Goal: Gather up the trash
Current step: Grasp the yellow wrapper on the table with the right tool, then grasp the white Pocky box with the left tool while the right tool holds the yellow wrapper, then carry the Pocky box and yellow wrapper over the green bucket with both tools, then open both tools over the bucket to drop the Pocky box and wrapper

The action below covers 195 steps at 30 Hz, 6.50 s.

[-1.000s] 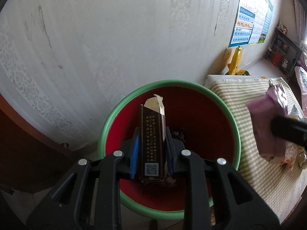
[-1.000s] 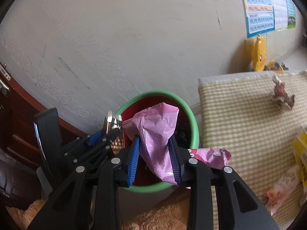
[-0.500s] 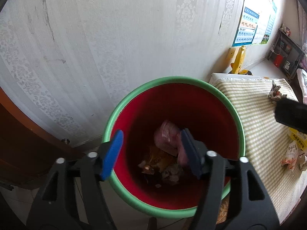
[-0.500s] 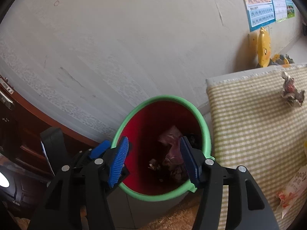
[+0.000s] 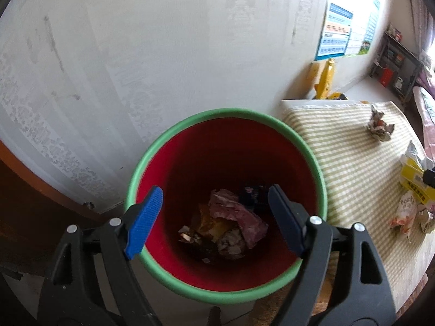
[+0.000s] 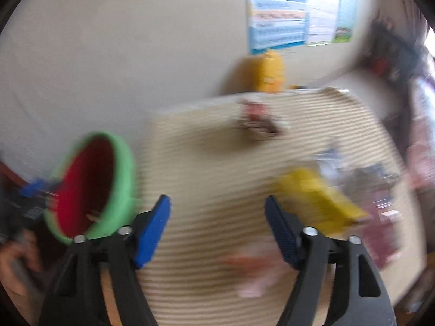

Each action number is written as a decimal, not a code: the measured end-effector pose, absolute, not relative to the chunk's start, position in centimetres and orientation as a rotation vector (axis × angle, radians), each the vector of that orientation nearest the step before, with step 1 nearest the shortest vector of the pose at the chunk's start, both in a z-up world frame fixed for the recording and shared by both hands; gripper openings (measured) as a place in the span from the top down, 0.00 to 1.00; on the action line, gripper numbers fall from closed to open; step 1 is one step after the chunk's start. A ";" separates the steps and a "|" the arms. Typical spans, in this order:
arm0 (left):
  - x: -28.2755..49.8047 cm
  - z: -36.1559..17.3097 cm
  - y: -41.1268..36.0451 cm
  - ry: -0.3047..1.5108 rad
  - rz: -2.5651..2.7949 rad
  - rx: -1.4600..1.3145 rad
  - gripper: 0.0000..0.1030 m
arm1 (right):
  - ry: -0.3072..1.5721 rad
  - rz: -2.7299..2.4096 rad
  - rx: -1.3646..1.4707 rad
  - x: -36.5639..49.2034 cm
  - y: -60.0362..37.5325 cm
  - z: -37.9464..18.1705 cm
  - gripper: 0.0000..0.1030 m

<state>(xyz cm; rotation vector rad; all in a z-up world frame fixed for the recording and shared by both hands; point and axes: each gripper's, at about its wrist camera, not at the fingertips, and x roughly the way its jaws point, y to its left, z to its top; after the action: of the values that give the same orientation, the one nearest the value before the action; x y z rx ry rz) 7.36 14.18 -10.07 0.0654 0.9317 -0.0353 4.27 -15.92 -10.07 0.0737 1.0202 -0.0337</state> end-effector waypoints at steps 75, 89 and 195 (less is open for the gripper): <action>4.2 -14.5 -10.1 1.132 -0.487 0.191 0.58 | 1.106 -0.134 0.575 -11.9 -25.7 -16.5 0.45; 4.3 -7.5 -5.8 0.933 -0.424 0.116 0.58 | 1.047 -0.149 0.507 -10.7 -24.5 -15.4 0.68; 7.8 -10.6 16.3 0.940 0.034 -0.005 0.26 | 1.016 0.143 0.248 3.1 -9.6 -11.1 0.38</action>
<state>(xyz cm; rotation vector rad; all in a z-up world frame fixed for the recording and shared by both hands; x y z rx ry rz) 7.82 16.30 -10.58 -0.0054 0.9397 0.0340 3.05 -9.60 -11.11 0.2478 1.0159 0.1427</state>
